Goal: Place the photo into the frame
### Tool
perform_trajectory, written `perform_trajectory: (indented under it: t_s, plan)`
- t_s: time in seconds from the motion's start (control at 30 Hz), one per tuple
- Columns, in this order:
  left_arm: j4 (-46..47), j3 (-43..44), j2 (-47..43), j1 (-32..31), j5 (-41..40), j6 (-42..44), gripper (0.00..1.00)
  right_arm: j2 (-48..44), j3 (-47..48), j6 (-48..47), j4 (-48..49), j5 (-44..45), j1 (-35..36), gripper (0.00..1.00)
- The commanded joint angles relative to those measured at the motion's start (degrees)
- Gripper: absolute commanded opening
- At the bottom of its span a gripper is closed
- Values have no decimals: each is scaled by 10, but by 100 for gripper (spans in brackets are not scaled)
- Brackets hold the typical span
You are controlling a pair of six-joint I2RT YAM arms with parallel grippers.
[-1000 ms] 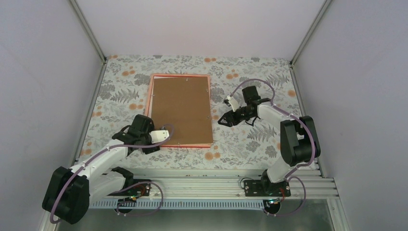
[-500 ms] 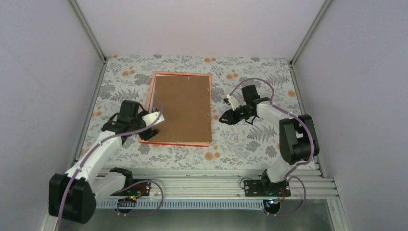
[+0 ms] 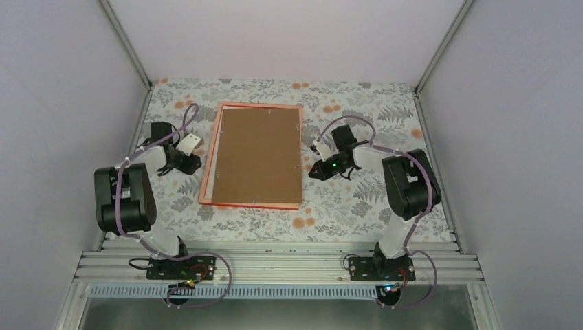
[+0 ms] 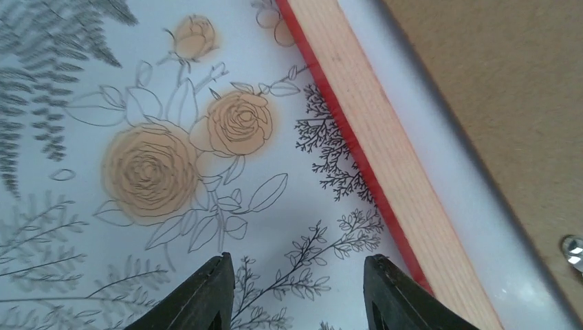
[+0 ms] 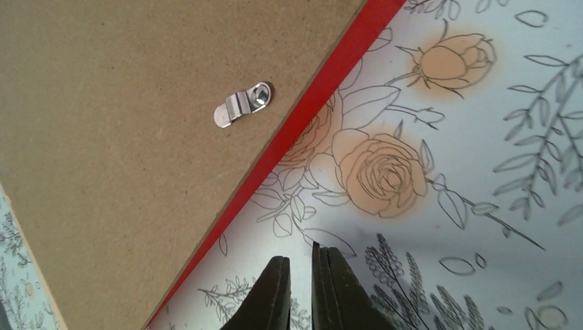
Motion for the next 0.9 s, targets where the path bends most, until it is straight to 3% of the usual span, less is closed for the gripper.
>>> perform_trajectory:
  t_s: [0.0,0.3,0.87]
  plan:
    - [21,12,44,1,2,-8,48,17,20,4,20,13,20,9]
    - [20,-13,70,-14,20,-5,42,28,46,7,6,18,51,5]
    - [18,-77,14,-124,40,-47,40,47,83,-13,-48,95,99,4]
